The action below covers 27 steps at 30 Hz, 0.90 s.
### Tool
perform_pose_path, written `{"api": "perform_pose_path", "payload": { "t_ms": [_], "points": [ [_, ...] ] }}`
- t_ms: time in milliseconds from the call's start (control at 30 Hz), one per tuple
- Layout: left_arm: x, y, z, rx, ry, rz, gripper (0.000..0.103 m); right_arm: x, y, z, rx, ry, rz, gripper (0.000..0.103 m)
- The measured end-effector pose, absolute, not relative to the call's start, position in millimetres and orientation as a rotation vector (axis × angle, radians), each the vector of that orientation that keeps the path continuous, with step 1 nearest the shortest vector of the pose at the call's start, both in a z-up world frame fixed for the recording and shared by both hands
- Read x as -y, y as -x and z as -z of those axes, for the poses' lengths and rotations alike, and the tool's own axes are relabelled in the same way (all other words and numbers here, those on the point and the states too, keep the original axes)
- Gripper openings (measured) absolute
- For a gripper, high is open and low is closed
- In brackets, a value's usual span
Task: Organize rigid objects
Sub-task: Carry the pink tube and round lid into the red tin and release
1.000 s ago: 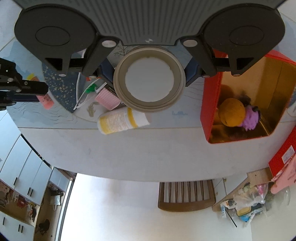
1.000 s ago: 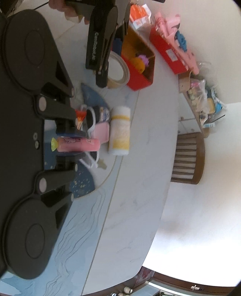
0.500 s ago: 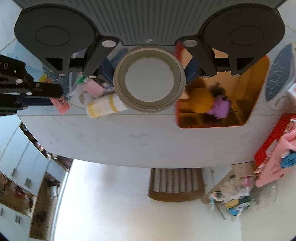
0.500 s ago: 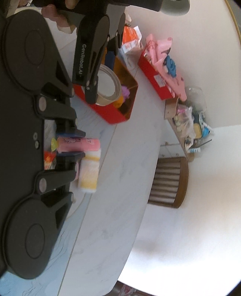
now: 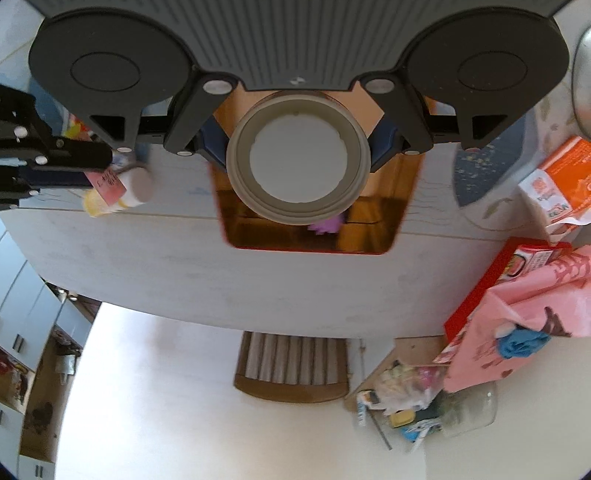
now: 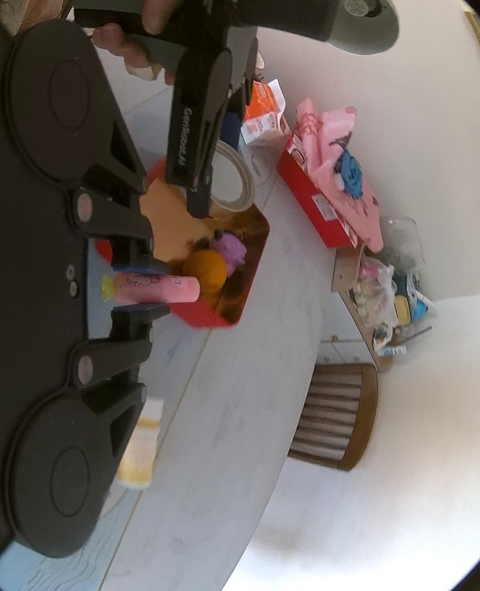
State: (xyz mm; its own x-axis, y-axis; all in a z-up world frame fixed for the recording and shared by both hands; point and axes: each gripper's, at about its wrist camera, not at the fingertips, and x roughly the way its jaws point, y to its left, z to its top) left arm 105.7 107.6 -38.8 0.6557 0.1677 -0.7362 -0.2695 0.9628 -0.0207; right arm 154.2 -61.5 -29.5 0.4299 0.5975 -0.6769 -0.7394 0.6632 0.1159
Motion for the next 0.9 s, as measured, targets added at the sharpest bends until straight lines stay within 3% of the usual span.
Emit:
{"api": "perform_pose_path", "payload": {
  "t_ms": [400,900],
  "points": [
    [-156,-135,83,-0.964,0.109,-0.153,0.077,-18,-159,60,-0.831,0.293,-0.887,0.015],
    [-170,-163,104,-1.013,0.067,-0.081,0.077,-64,-160,98,-0.901,0.410,-0.850,0.015]
  ]
}}
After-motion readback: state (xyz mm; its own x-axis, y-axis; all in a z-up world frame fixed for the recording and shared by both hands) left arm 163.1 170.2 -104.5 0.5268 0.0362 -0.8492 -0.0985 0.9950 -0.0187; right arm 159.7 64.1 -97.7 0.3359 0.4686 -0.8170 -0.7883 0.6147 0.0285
